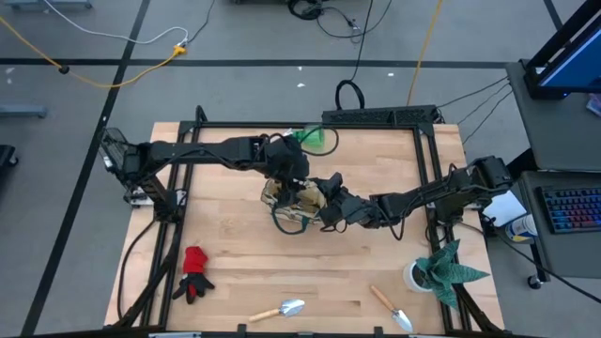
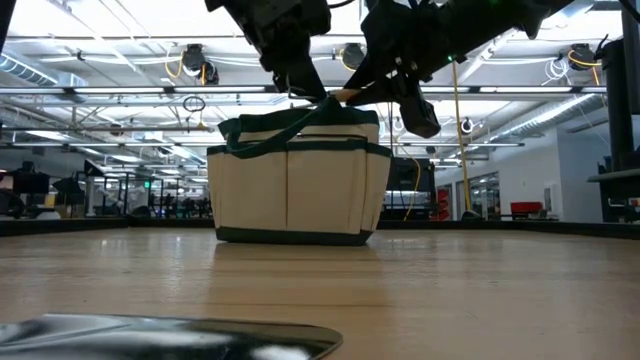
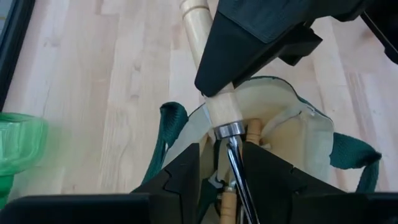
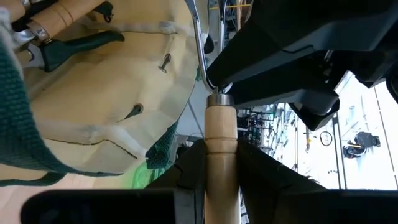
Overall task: Pick & Place Garden tools in Gardening bag
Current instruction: Put the brown hand rake into the brown gardening bag
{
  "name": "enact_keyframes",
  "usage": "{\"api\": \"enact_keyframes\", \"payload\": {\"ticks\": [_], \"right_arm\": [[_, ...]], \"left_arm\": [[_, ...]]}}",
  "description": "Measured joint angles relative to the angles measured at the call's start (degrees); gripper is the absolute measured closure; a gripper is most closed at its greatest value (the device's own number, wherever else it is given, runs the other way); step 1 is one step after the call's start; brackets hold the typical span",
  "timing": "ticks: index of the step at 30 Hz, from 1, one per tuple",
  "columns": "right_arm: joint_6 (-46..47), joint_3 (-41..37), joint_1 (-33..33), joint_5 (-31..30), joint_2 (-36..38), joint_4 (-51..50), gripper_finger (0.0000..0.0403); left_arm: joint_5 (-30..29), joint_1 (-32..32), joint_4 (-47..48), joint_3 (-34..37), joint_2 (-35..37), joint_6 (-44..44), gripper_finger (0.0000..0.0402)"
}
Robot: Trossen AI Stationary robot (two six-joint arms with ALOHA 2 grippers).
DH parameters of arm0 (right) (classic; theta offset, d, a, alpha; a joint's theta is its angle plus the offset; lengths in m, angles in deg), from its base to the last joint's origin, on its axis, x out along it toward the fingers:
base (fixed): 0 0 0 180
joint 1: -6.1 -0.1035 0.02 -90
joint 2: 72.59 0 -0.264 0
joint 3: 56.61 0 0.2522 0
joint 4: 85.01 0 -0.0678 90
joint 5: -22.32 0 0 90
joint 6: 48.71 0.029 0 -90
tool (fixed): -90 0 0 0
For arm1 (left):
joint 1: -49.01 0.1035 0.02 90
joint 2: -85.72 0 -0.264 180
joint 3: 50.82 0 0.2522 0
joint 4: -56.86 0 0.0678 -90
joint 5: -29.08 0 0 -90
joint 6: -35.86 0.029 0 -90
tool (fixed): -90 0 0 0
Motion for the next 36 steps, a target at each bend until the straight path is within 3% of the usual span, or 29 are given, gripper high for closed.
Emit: {"api": "enact_keyframes", "payload": {"ticks": [3,10,16,20,33,36], "right_arm": [[0.04,0.00,0.00,0.00,0.00,-0.06,0.0339],[-0.03,0.00,-0.07,0.02,0.00,-0.02,0.0331],[0.15,0.02,-0.07,0.44,0.00,0.00,0.0332],[1.38,0.02,-0.07,0.39,0.00,-0.02,0.0323],[19.72,0.02,-0.32,0.23,0.00,-0.20,0.0275],[22.80,0.02,-1.26,0.02,0.00,-0.56,0.0269]], "left_arm": [[0.27,0.00,0.04,0.00,-0.02,1.00,0.0296],[0.28,0.15,0.36,0.00,0.00,0.54,0.0388],[-0.08,0.11,1.25,0.00,0.00,0.43,0.0373],[-0.06,0.02,1.48,0.00,0.00,0.91,0.0391],[-0.28,0.02,6.51,0.00,0.24,1.58,0.0390],[-2.96,-0.04,8.08,0.00,0.24,1.66,0.0390]]}}
